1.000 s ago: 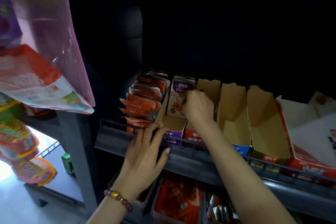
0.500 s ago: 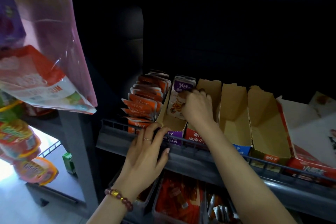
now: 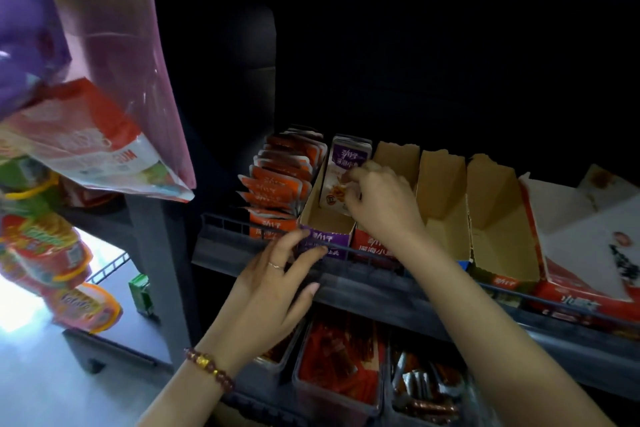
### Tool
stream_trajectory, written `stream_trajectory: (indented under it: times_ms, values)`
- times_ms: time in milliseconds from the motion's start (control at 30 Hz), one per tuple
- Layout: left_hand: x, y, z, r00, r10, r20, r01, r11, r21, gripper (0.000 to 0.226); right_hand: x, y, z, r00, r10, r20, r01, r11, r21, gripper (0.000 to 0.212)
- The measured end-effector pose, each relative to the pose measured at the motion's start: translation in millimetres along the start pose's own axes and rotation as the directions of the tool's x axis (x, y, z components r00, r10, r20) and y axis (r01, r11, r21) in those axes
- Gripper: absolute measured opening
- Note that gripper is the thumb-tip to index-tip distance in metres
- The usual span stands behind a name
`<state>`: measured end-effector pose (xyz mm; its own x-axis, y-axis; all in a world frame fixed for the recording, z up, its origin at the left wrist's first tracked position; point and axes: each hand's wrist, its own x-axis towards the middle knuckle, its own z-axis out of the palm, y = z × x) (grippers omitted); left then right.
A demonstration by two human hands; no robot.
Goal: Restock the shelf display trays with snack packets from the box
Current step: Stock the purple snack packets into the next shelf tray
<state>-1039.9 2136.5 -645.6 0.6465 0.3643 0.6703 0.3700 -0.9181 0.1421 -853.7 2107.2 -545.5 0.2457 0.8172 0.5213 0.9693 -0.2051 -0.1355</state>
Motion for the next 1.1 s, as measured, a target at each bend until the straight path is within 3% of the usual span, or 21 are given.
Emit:
stream_trajectory:
  times_ms: [167,300,433,500,567,600,667,700,733,767,800,867,933,1000,1100]
  values:
    - [-23,4,-28,0.979,0.19,0.076,-0.195,0.978,0.073,0.024,-51,-13,-26,0.974,-0.206,-0.088,0.219,0.96,0.177,0.016]
    - [-64,13,-49,0.945,0.266,0.189,-0.274,0.962,0.017,0.025,-113,-18,-30,0.863,-0.496,0.097,0.443,0.834,0.329,0.018]
    - [-124,17,-49,0.886,0.266,0.379,-0.26,0.963,-0.069,0.024,-182,-25,8,0.775,-0.561,0.292,0.415,0.799,0.435,0.017]
    - [-158,13,-41,0.827,0.247,0.505,-0.268,0.963,-0.031,0.026,-216,-31,37,0.729,-0.533,0.43,0.295,0.811,0.505,0.015]
    - [-192,10,-35,0.758,0.203,0.62,-0.23,0.972,-0.037,0.027,-251,-42,65,0.675,-0.443,0.59,-0.065,0.761,0.646,0.016]
    - [-209,10,-34,0.729,0.184,0.66,-0.205,0.978,-0.046,0.025,-268,-52,77,0.651,-0.375,0.66,-0.332,0.641,0.692,0.017]
    - [-237,9,-33,0.691,0.153,0.707,-0.17,0.984,-0.047,0.025,-296,-74,104,0.585,-0.225,0.779,-0.733,0.265,0.627,0.021]
    - [-250,7,-34,0.679,0.14,0.721,-0.152,0.987,-0.049,0.027,-307,-85,120,0.528,-0.159,0.834,-0.83,0.113,0.547,0.024]
    - [-260,7,-36,0.67,0.123,0.732,-0.128,0.99,-0.049,0.03,-317,-94,138,0.471,-0.103,0.876,-0.879,0.03,0.476,0.026]
    - [-270,5,-38,0.665,0.105,0.74,-0.105,0.993,-0.046,0.032,-327,-102,157,0.422,-0.054,0.905,-0.905,0.027,0.424,0.027]
    - [-278,3,-41,0.664,0.084,0.743,-0.084,0.996,-0.037,0.032,-335,-109,176,0.387,-0.015,0.922,-0.918,0.091,0.387,0.028]
    - [-290,-2,-44,0.664,0.037,0.747,-0.046,0.999,-0.008,0.03,-353,-117,212,0.344,0.026,0.938,-0.889,0.332,0.317,0.028]
    - [-296,-8,-47,0.658,-0.022,0.753,0.002,1.0,0.027,0.029,-374,-120,245,0.284,-0.019,0.959,-0.771,0.589,0.241,0.028]
    - [-297,-14,-51,0.677,-0.069,0.732,0.057,0.998,0.042,0.03,-395,-122,269,0.178,-0.081,0.981,-0.594,0.785,0.173,0.029]
    - [-294,-19,-56,0.707,-0.11,0.699,0.106,0.993,0.049,0.036,-414,-127,282,0.09,-0.117,0.989,-0.365,0.92,0.142,0.031]
